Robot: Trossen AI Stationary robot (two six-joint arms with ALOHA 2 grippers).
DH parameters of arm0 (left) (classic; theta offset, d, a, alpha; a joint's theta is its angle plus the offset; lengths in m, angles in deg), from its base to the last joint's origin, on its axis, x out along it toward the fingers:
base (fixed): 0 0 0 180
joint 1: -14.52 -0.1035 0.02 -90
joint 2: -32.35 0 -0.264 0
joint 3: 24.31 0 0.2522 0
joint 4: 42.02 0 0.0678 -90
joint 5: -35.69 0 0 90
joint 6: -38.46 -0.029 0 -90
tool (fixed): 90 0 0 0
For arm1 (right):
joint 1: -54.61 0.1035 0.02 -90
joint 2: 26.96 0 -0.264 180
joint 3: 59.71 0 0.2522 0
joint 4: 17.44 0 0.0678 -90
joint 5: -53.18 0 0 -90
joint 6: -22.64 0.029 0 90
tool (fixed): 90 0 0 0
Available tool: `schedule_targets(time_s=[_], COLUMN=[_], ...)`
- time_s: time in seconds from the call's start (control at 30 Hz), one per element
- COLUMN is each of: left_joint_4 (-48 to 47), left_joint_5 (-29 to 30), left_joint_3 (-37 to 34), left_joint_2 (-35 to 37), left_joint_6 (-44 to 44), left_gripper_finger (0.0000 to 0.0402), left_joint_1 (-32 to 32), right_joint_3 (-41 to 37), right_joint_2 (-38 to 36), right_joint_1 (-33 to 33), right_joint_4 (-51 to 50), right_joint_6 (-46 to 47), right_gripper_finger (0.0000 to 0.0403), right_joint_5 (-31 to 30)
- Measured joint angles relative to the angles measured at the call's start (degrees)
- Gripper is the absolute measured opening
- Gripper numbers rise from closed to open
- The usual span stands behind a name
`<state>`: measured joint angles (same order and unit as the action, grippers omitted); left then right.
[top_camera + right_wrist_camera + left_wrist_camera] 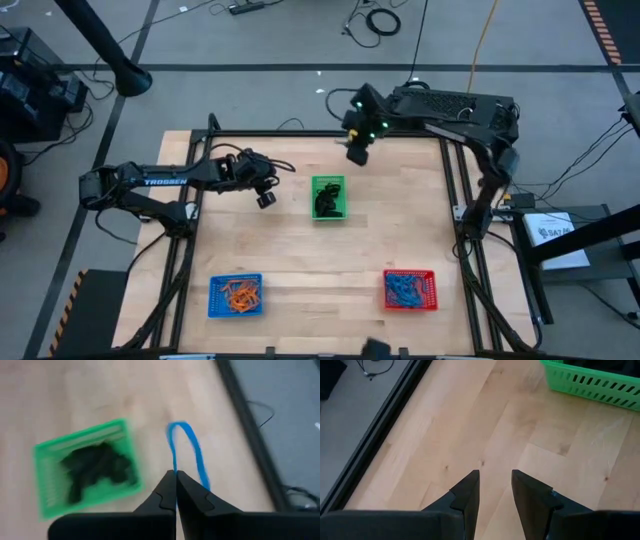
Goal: Sort rubber bands into baskets
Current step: Put the blue rubber band into the red bin
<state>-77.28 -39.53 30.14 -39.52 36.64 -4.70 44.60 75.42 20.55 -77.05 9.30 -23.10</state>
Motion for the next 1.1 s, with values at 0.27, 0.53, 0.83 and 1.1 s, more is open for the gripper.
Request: schedule_targets(time_s=[0.27, 0.53, 0.83, 1.1], left_joint_4=[8.2, 21.3, 30.6, 33.1], left_joint_5=[-9.4, -18.3, -18.4, -15.2], left_joint_3=[-2.3, -7.9, -8.5, -8.5], left_joint_2=[0.0, 0.0, 0.0, 0.0], left_joint_6=[0.0, 3.3, 11.5, 12.1], left_gripper_finger=[0.0122, 0.0122, 0.0122, 0.0122], left_joint_1=[2.3, 8.5, 20.3, 29.7], right_joint_3=[-16.9, -33.9, -42.7, -43.1], right_joint_2=[-17.0, -30.2, -34.7, -31.7], right_joint_1=[8.4, 25.4, 52.2, 64.1], right_joint_4=[-3.1, -3.8, 9.4, 7.7], right_joint_6=[3.7, 16.8, 44.8, 57.1], right_gripper_finger=[0.0000, 0.0000, 0.0000, 0.0000], right_joint_5=[9.8, 18.6, 13.0, -3.3])
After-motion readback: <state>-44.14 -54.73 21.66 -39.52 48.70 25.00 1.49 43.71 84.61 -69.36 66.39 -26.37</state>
